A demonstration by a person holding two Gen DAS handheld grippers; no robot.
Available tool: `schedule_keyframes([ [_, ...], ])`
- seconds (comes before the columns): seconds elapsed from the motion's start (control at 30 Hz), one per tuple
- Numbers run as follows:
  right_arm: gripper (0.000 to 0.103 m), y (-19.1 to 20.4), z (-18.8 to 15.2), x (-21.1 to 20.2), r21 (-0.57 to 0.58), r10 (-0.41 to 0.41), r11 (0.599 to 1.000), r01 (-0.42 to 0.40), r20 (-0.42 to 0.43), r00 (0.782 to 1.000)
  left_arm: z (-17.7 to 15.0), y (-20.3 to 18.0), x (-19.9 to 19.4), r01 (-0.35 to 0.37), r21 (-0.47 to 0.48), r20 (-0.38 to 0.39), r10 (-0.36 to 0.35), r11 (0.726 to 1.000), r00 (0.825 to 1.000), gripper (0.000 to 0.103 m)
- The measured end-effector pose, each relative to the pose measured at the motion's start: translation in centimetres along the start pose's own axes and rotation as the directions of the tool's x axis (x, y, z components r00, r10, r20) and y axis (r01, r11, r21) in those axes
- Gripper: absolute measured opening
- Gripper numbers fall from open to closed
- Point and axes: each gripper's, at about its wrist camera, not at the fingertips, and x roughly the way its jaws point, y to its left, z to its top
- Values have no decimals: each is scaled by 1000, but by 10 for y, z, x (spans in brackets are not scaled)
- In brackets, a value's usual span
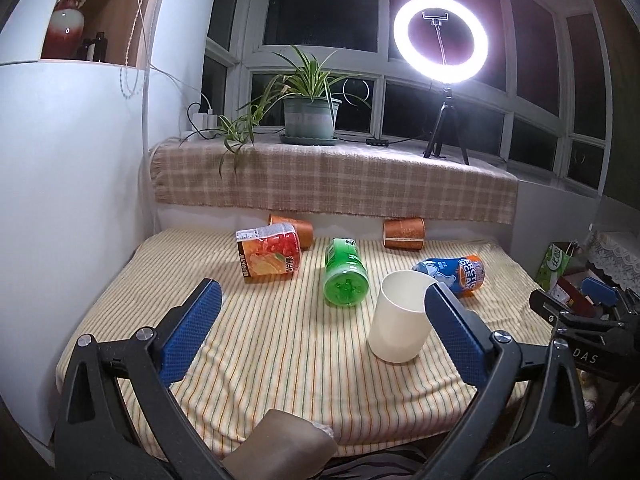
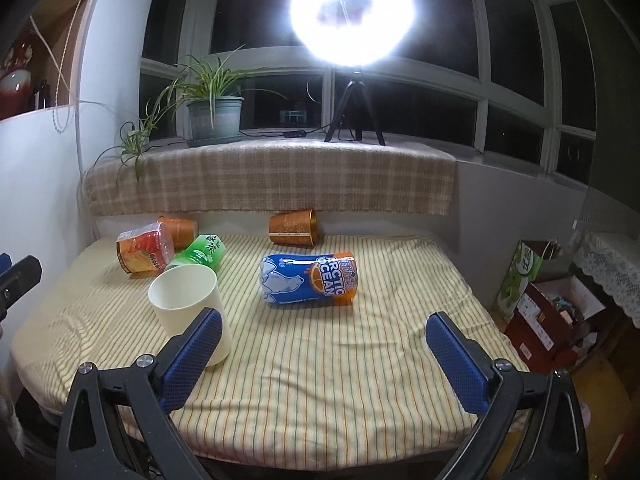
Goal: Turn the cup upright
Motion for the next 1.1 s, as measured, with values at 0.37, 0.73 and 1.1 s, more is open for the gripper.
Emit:
schedule_keyframes([
  [0.37, 103, 3, -2, 2, 2, 9, 1000, -9, -4, 1000, 1, -1, -2, 2, -10, -3, -2, 1000, 1000, 103],
  [0.73, 103, 5, -3, 5, 1, 17, 1000, -17, -13, 1000, 1, 1, -1, 4, -7, -3, -4, 1000, 1000, 103],
  [1.1, 103, 6, -4, 7, 0, 21, 1000, -21, -18, 1000, 1, 1, -1, 4, -9, -4, -4, 1000, 1000, 103],
])
